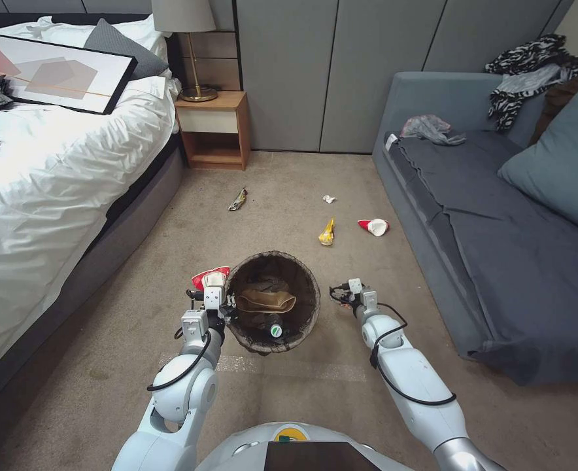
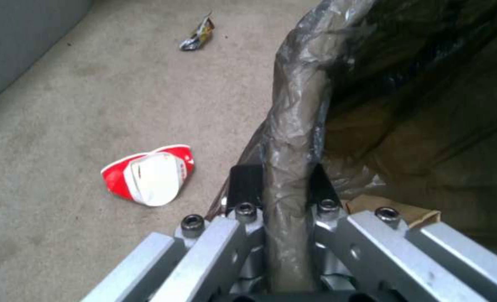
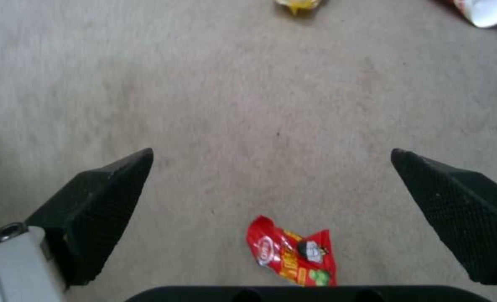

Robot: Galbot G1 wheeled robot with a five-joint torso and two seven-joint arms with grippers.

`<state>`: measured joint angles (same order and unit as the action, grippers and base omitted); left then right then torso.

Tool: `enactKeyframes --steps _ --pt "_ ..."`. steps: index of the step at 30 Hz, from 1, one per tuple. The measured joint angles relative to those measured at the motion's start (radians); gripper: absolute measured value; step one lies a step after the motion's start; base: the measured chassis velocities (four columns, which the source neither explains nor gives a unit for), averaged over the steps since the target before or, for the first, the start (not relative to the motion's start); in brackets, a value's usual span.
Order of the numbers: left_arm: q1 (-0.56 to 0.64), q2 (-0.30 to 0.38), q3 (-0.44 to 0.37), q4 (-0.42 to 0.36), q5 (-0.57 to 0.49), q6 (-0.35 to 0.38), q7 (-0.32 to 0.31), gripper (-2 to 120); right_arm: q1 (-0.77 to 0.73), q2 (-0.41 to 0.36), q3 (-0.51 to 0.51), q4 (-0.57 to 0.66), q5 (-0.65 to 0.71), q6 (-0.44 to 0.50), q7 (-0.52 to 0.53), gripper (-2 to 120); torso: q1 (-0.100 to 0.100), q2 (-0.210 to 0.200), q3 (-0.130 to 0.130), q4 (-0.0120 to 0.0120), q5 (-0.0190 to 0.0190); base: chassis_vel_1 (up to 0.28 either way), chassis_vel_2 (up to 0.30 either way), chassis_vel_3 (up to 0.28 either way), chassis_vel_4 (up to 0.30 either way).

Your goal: Pick up the trash bin, then pick up the garbage from the floor and place it into the trash bin.

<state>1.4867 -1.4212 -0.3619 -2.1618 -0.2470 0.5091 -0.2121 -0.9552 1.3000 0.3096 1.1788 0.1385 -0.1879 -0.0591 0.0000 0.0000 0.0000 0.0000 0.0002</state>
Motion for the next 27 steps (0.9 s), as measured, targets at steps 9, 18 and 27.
enactKeyframes --steps 9,18,27 --pt "0.006 0.001 0.002 -0.007 0.004 -0.001 0.000 2 0.062 -0.045 0.010 -0.169 -0.282 0.155 -0.186 100 0.000 0.000 0.000 -0.0002 -0.0001 0.000 0.000 0.000 0.000" --pt "0.007 0.001 -0.001 -0.009 0.007 -0.002 -0.001 2 0.123 -0.058 0.023 -0.263 -0.474 0.289 -0.280 100 0.000 0.000 0.000 0.0001 -0.0001 0.000 0.000 0.000 0.000" --pt "0.004 -0.005 0.002 -0.007 0.011 -0.002 -0.002 2 0.140 -0.050 0.018 -0.299 -0.559 0.334 -0.293 100 0.000 0.000 0.000 0.0001 -0.0001 0.000 0.000 0.000 0.000"
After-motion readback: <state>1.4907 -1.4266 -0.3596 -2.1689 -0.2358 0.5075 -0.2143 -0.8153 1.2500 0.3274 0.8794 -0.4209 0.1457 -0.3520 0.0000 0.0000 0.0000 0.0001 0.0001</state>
